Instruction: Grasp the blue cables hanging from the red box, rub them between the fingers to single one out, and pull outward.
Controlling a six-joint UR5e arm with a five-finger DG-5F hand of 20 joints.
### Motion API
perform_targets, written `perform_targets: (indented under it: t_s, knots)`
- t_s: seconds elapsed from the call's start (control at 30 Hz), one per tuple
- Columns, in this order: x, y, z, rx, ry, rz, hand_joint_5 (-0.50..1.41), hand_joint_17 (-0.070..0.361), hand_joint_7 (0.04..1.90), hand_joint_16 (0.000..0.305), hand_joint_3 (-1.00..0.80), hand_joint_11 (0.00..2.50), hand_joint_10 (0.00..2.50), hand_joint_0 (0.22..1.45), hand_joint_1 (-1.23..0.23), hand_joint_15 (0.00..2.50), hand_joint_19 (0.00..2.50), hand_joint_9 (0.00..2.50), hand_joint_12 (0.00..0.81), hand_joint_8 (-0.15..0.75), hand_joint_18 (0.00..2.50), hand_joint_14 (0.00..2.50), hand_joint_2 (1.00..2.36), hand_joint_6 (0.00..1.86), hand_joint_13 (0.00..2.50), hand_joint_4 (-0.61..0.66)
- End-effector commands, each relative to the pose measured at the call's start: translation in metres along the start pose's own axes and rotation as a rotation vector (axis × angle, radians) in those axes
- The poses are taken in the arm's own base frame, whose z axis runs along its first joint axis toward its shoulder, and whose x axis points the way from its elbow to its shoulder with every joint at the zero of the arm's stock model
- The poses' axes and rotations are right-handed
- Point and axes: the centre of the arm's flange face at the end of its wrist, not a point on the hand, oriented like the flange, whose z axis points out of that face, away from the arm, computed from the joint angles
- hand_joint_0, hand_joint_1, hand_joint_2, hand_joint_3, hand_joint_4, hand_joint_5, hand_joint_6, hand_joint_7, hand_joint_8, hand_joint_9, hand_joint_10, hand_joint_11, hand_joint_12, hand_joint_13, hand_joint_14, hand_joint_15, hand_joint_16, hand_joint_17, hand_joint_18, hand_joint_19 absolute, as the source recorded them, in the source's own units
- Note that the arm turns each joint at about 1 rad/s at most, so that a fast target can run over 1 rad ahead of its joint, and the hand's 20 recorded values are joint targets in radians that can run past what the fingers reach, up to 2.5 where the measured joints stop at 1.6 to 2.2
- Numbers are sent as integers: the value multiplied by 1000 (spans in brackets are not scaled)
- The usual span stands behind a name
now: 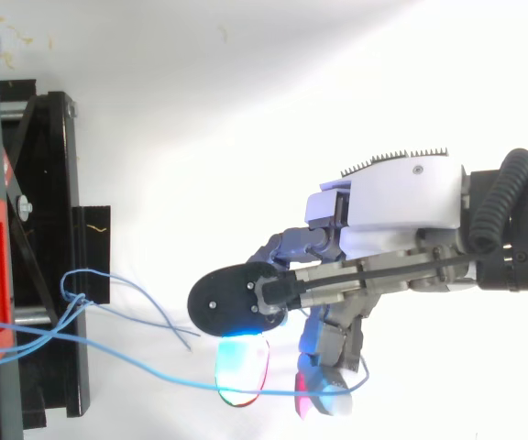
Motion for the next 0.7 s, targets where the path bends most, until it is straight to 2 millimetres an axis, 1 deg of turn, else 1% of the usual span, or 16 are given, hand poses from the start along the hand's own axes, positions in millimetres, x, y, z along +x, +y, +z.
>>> perform_targets:
  t_s: [0.0, 0.2, 0.3, 0.4, 0.47, 0.57, 0.6, 0.67]
  knots:
    - [0, 0, 0, 0, 0, 0, -215, 168, 793, 75, -500, 953, 10, 373, -451, 594, 504, 1322, 529, 413, 989, 16, 1000, 808, 1061, 275]
    - [2, 1, 0, -4, 5, -9, -204, 167, 811, 74, -500, 929, 12, 375, -460, 589, 510, 1263, 521, 412, 965, 16, 1000, 743, 1036, 292]
    - [3, 2, 1, -10, 12, -26, -202, 160, 848, 71, -500, 919, 12, 405, -502, 587, 523, 1236, 507, 396, 920, 18, 1000, 724, 1017, 272]
    - [3, 2, 1, -10, 12, -44, -200, 144, 908, 64, -500, 938, 15, 469, -585, 608, 561, 1207, 474, 364, 846, 20, 1000, 705, 982, 213]
    - [4, 1, 1, -9, 13, -52, -200, 139, 914, 62, -420, 945, 15, 495, -619, 616, 568, 1198, 458, 352, 819, 20, 1005, 706, 965, 200]
    - [3, 2, 0, -11, 12, -55, -201, 136, 908, 60, -349, 943, 15, 509, -634, 609, 574, 1195, 452, 346, 806, 19, 1009, 714, 959, 190]
    - [3, 3, 0, -13, 13, -54, -202, 135, 911, 60, -338, 950, 16, 511, -639, 612, 575, 1194, 452, 344, 803, 19, 1009, 716, 959, 185]
    - [4, 4, 0, -15, 14, -54, -203, 142, 860, 63, -320, 933, 14, 525, -655, 602, 555, 1209, 466, 359, 831, 18, 1009, 734, 976, 204]
